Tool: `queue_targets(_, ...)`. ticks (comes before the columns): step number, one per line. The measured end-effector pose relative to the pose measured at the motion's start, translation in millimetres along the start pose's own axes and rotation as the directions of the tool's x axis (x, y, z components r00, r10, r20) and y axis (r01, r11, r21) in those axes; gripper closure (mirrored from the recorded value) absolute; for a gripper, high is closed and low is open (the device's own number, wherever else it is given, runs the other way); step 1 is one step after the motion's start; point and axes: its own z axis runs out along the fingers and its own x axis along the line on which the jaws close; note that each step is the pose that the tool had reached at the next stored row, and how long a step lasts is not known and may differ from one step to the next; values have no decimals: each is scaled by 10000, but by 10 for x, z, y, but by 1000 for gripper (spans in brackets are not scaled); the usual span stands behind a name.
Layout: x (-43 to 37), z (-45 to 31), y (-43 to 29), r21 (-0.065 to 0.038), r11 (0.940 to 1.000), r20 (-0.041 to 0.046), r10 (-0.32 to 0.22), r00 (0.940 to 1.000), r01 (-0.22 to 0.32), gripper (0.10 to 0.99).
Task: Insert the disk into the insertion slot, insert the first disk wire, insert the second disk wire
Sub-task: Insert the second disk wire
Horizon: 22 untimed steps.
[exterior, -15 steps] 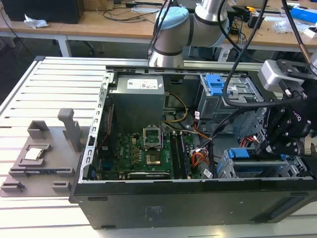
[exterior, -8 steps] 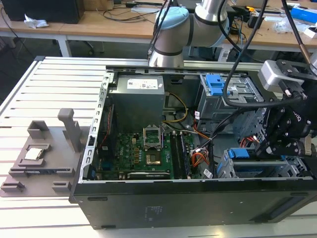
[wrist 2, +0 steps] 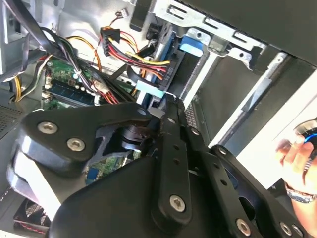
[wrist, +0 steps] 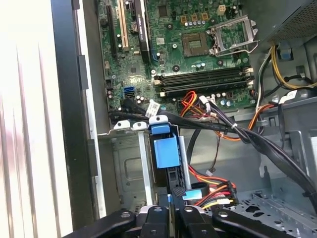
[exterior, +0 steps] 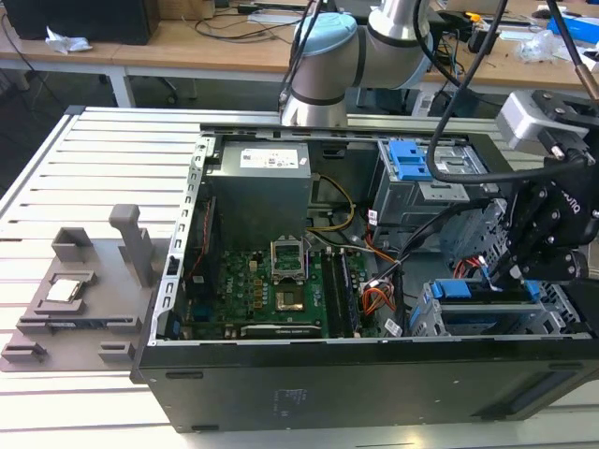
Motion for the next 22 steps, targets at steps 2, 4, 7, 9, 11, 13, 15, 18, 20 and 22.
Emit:
queue_targets(2, -3, 13, 10, -26, 9997, 196, -244, 9995, 245, 984)
queue_targets(4, -2, 22, 14, -39, 9985, 332, -539, 9980, 541, 984)
queue_targets(7, -3, 67, 10, -50, 9966, 489, -819, 9954, 823, 984)
queue_targets(9, -4, 104, 6, -54, 9960, 549, -883, 9946, 888, 984)
queue_targets(11, -4, 139, 2, -55, 9957, 567, -918, 9942, 922, 984)
queue_targets(13, -4, 151, 1, -55, 9956, 577, -935, 9939, 939, 984)
queue_targets(15, -3, 57, 11, -56, 9955, 590, -941, 9938, 946, 984)
queue_targets(18, 0, -81, 24, -55, 9955, 585, -941, 9938, 945, 984)
queue_targets(20, 1, -186, 35, -55, 9955, 584, -941, 9938, 946, 984)
queue_targets(22, 1, -192, 36, -56, 9955, 587, -941, 9938, 946, 984)
